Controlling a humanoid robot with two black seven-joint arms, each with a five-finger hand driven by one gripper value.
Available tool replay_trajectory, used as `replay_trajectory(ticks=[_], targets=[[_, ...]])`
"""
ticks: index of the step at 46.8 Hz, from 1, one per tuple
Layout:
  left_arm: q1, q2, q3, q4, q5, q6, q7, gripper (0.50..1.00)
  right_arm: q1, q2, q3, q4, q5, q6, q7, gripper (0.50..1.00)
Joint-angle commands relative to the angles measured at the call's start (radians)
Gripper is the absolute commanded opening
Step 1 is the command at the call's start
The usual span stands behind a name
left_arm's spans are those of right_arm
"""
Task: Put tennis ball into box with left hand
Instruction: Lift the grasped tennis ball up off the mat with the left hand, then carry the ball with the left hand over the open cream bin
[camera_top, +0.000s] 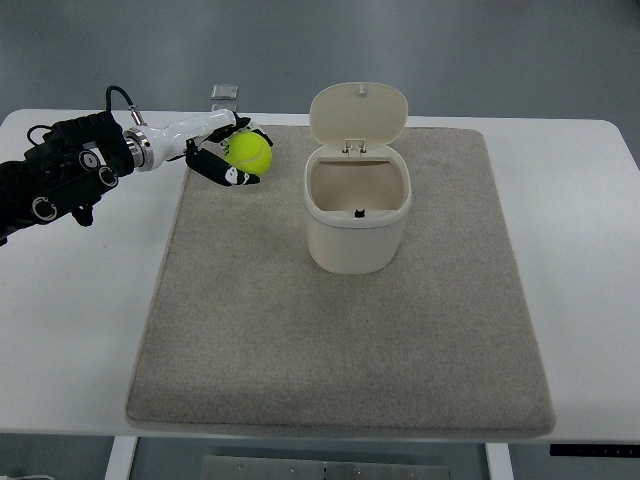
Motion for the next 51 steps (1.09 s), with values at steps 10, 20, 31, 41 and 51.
replay_trajectory(ticks=[10,20,31,41,51], targets=[[-0.025,0.053,-0.023,-0.041,-0.124,-0.136,-0.002,0.500,0.001,0.000,0.000,0.000,0.000,0.000,0.000,0.901],[-0.050,0.168,-0.104,-0.116,-0.156,-0.276,-0.013,0.500,0.000,0.000,0.000,0.000,0.000,0.000,0.000,0.901],[-0.064,0.335,-0.210,-0.265,-0.165,-0.466,-0.019,0.500,0.000,0.000,0.000,0.000,0.000,0.000,0.000,0.901],[-0.061,0.396,-0.285,-0.370,-0.197,-0.471,-0.019,0.500,0.001,0.000,0.000,0.000,0.000,0.000,0.000,0.901],[-0.064,0.441,-0.290,-0.446,-0.199,-0.471,-0.019,0.500,0.001,0.000,0.000,0.000,0.000,0.000,0.000,0.901]])
